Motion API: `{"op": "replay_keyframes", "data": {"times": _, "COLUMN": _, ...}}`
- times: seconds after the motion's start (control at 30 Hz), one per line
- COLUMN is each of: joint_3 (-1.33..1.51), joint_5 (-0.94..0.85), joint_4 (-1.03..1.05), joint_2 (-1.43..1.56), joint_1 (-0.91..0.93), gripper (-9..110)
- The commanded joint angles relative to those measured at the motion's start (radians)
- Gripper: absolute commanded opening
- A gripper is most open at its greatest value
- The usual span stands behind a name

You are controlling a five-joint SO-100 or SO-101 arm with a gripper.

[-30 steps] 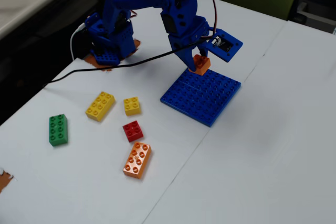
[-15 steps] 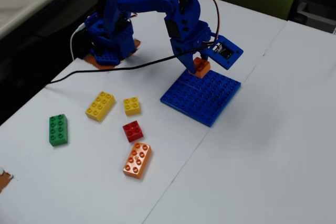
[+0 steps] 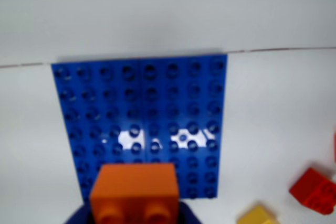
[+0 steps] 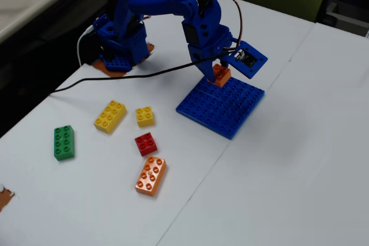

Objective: Pick up the 2x2 orange block and go up the 8x8 blue block.

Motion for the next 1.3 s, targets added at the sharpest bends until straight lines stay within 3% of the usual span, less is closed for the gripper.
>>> {"op": "replay_keyframes", "data": {"times": 0.0, "joint_3": -0.046, "joint_5": -0.003, "joint_4": 0.008, "joint_2": 0.006, "joint_1": -0.006, "gripper": 0}}
{"op": "replay_keyframes", "data": {"times": 1.27, "joint_3": -0.029, "joint_5": -0.009, "joint_4": 0.011, "joint_2": 0.003, "joint_1": -0.009, "gripper": 0}}
